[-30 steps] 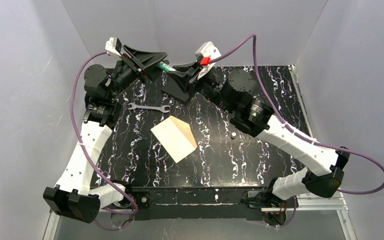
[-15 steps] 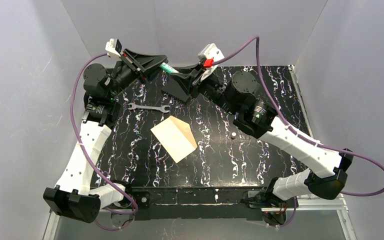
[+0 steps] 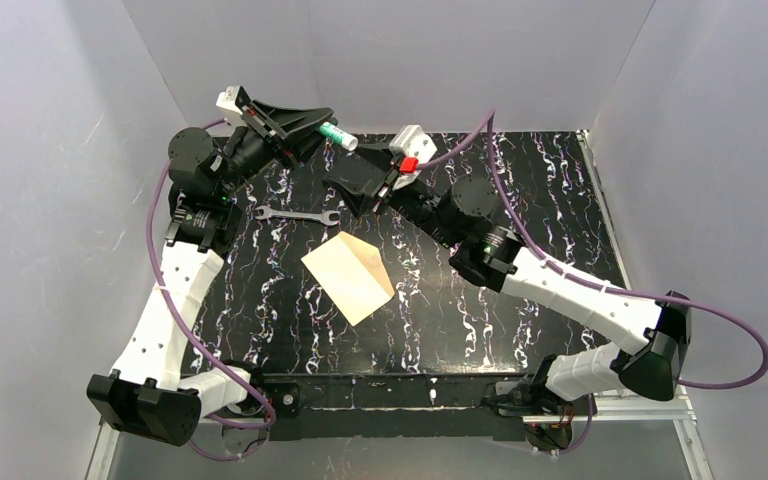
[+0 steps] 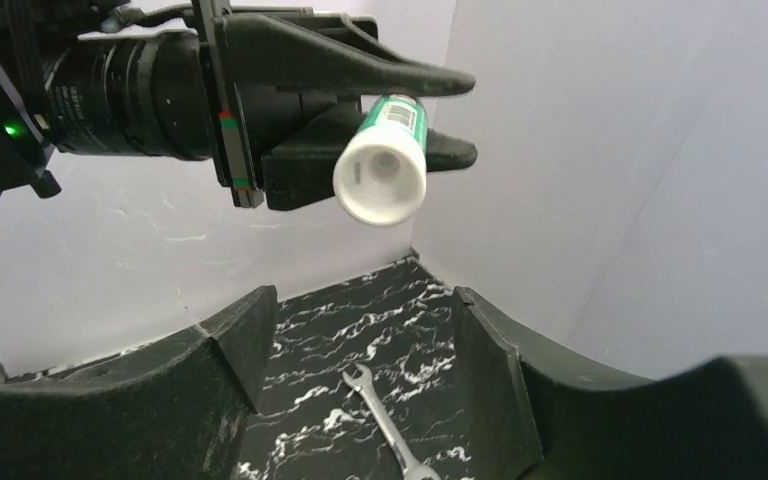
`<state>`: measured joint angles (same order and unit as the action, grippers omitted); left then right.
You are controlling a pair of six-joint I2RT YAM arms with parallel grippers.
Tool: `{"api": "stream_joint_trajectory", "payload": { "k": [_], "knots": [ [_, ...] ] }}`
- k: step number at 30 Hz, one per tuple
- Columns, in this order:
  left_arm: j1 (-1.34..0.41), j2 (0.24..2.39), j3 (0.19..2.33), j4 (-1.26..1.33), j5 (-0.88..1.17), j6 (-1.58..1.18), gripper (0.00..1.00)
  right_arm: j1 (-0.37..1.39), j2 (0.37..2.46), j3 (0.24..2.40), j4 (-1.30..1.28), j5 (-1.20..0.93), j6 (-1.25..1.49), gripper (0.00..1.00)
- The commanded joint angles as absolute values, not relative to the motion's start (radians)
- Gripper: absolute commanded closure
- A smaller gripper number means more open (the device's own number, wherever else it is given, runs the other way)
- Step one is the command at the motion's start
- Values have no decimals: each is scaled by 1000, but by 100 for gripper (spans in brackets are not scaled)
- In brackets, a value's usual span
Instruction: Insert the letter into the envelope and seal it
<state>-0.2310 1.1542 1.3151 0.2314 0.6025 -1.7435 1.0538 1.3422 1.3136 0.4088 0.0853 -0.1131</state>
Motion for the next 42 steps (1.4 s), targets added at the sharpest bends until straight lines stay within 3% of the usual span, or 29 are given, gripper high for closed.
{"api": "stream_joint_trajectory", "payload": {
  "k": [1,6,20,29,36,42],
  "knots": [
    [-230,1131,1287,252,618,-1821,100,1051,1330,1287,716,66,-182,29],
    [-229,1122,1271,252,618,-1808,100,1051,1339,1290,784,65,-201,30],
    [-229,1151,1369,251,674,-1715,100,1051,1403,1440,597,40,-223,39],
    [-230,1149,1354,251,678,-1743,100,1051,1419,1452,640,9,-236,50],
    [-230,1138,1332,250,672,-1763,100,1051,1431,1471,651,20,-246,66],
    [-231,1137,1329,250,674,-1763,100,1051,1457,1489,641,44,-248,66]
  ]
}}
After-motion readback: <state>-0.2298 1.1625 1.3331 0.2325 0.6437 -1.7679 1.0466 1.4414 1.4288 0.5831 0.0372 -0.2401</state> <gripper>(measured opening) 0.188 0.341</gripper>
